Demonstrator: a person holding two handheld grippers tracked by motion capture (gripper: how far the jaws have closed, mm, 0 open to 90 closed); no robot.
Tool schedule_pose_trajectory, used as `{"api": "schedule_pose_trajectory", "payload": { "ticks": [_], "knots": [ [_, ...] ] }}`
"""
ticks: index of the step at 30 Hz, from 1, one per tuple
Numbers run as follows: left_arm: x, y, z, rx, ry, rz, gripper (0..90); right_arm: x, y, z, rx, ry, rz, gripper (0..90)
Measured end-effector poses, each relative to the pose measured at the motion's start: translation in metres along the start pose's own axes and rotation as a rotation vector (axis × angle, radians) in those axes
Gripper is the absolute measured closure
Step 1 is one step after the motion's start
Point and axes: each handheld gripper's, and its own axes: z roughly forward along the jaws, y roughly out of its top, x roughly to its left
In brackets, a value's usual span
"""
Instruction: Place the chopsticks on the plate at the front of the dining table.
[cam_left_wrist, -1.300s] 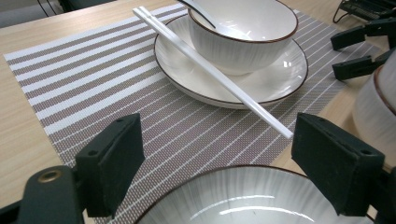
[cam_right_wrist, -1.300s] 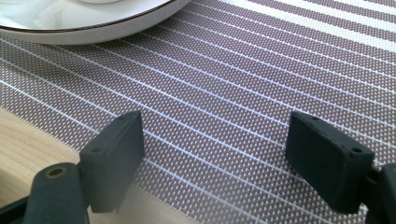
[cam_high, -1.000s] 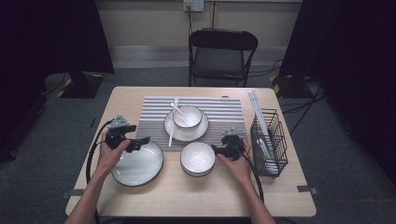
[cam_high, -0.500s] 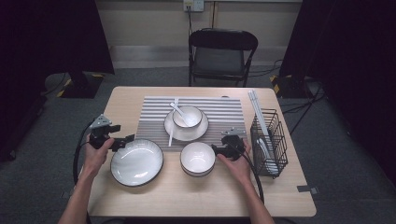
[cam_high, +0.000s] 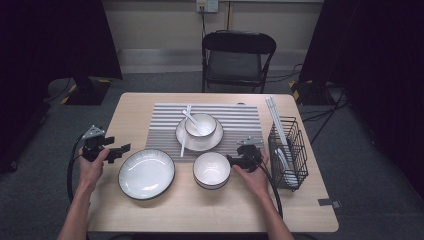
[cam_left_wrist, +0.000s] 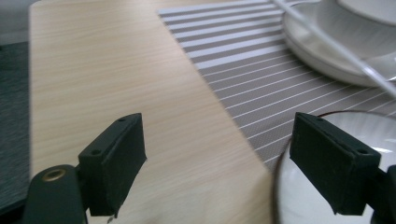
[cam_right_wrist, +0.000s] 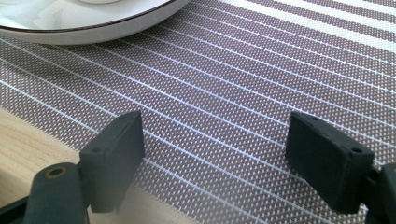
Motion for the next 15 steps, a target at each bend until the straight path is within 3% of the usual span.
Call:
{"api": "schedule_pose_trajectory", "payload": {
  "ticks": [7, 11, 15],
  "knots": [
    [0.008, -0.014, 0.006, 0.036, 0.080, 0.015, 18.7, 0.000, 0.000, 0.000, 0.000, 0.000, 0.001, 19.0],
    [0.010, -0.017, 0.010, 0.057, 0.084, 0.007, 18.8, 0.000, 0.000, 0.000, 0.000, 0.000, 0.000, 18.9],
    [0.010, -0.024, 0.015, 0.099, 0.112, 0.030, 18.8, 0.000, 0.000, 0.000, 0.000, 0.000, 0.000, 18.9]
  ]
}}
